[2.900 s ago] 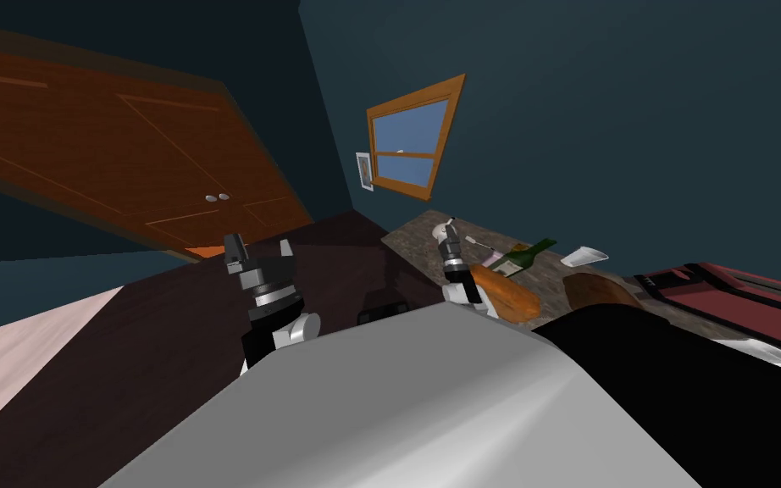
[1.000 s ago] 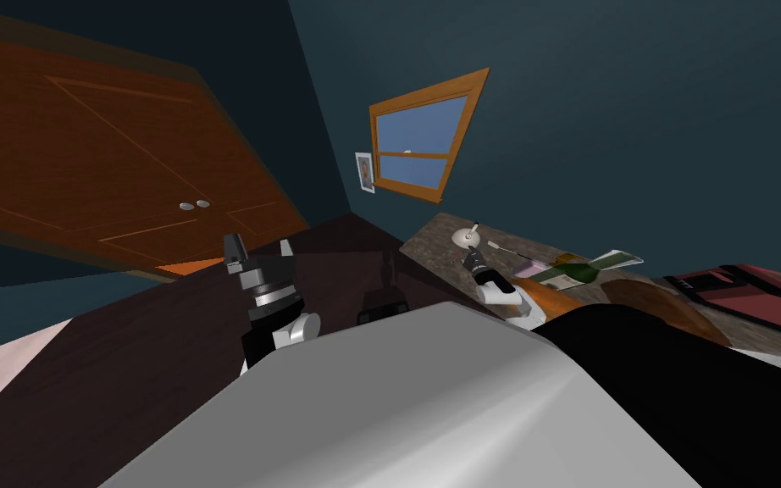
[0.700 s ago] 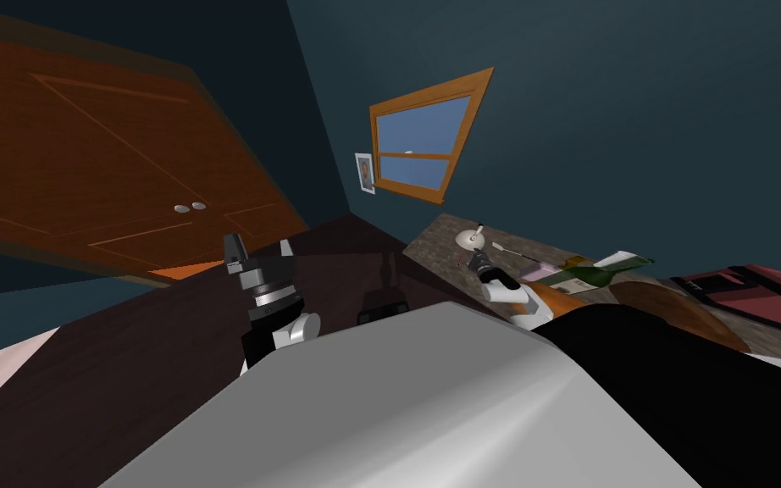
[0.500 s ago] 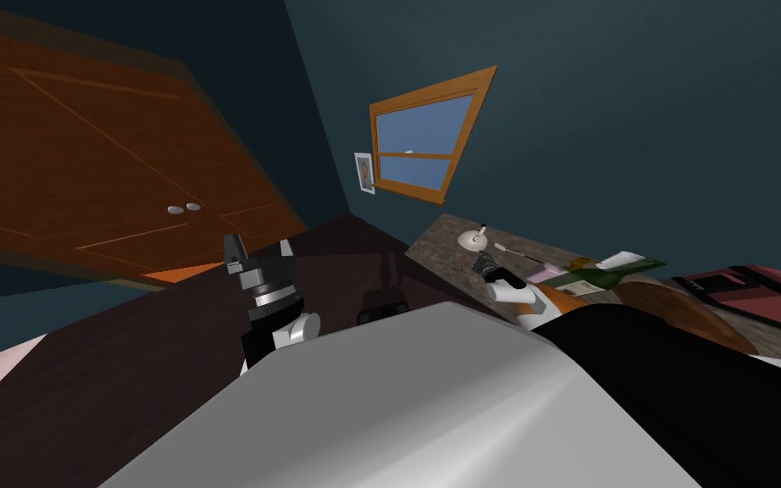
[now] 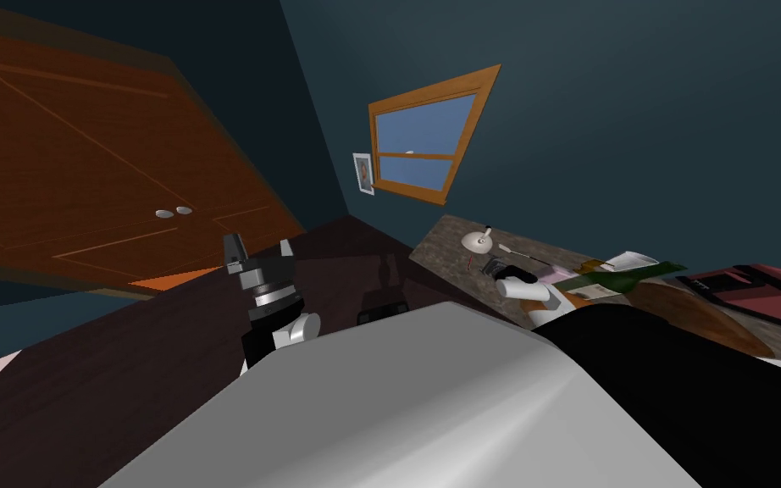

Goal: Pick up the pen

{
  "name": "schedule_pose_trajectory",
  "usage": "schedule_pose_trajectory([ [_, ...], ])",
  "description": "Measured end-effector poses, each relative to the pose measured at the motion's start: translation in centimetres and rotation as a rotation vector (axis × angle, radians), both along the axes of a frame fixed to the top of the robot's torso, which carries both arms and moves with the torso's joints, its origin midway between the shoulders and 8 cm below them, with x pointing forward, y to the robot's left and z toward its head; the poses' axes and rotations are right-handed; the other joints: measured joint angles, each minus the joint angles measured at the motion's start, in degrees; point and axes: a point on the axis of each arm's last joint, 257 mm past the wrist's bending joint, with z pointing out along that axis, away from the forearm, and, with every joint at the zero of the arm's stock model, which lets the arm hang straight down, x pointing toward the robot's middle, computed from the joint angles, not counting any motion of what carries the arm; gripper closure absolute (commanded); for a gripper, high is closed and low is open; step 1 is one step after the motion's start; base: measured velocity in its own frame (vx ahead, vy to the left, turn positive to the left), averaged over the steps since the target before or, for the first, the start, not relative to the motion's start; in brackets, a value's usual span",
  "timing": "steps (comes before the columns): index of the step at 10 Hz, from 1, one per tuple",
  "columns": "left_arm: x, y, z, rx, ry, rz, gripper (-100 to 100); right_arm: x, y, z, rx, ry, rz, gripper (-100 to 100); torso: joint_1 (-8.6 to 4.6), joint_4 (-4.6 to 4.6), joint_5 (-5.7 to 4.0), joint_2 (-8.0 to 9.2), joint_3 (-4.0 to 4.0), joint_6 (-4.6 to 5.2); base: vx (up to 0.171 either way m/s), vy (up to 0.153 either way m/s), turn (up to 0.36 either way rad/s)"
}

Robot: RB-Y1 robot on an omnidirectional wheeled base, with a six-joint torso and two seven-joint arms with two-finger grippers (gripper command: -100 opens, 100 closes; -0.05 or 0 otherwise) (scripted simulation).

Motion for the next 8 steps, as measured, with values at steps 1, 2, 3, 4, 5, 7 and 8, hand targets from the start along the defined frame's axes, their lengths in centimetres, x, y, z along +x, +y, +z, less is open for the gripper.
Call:
schedule_pose_trajectory([
  [1, 0.0, 0.0, 0.0, 0.0, 0.0, 0.0, 0, -0.6, -1.3, 0.0, 0.026, 0.006, -0.047, -100, -0.05, -0.01, -0.02, -0.06, -0.02, 0.02, 0.097, 0.05, -0.036],
  [2, 0.0, 0.0, 0.0, 0.0, 0.0, 0.0, 0, -1.7, -2.2, -0.7, 0.053, 0.022, -0.086, -100, -0.11, 0.0, -0.03, 0.03, 0.01, 0.02, 0.031, 0.023, 0.004],
  [3, 0.0, 0.0, 0.0, 0.0, 0.0, 0.0, 0, -2.2, -2.4, -0.7, 0.064, 0.032, -0.102, -100, -0.19, 0.05, -0.04, 0.22, 0.12, 0.01, 0.081, 0.044, -0.081],
  [4, 0.0, 0.0, 0.0, 0.0, 0.0, 0.0, 0, -3.3, -3.5, -0.7, 0.088, 0.034, -0.144, -100, -0.15, 0.04, -0.04, 0.14, 0.09, 0.04, 0.098, 0.056, -0.042],
  [5, 0.0, 0.0, 0.0, 0.0, 0.0, 0.0, 0, -3.9, -4.1, -0.7, 0.108, 0.039, -0.176, -100, -0.11, 0.02, -0.03, 0.08, 0.05, 0.0, 0.045, 0.032, 0.013],
  [7, 0.0, 0.0, 0.0, 0.0, 0.0, 0.0, 0, -5.0, -5.1, -0.8, 0.142, 0.048, -0.233, -100, -0.15, 0.03, -0.04, 0.12, 0.08, 0.03, 0.094, 0.047, -0.058],
  [8, 0.0, 0.0, 0.0, 0.0, 0.0, 0.0, 0, -5.8, -5.6, -1.0, 0.165, 0.055, -0.268, -100, -0.13, 0.02, -0.04, 0.07, 0.04, 0.01, 0.132, 0.08, -0.066],
])
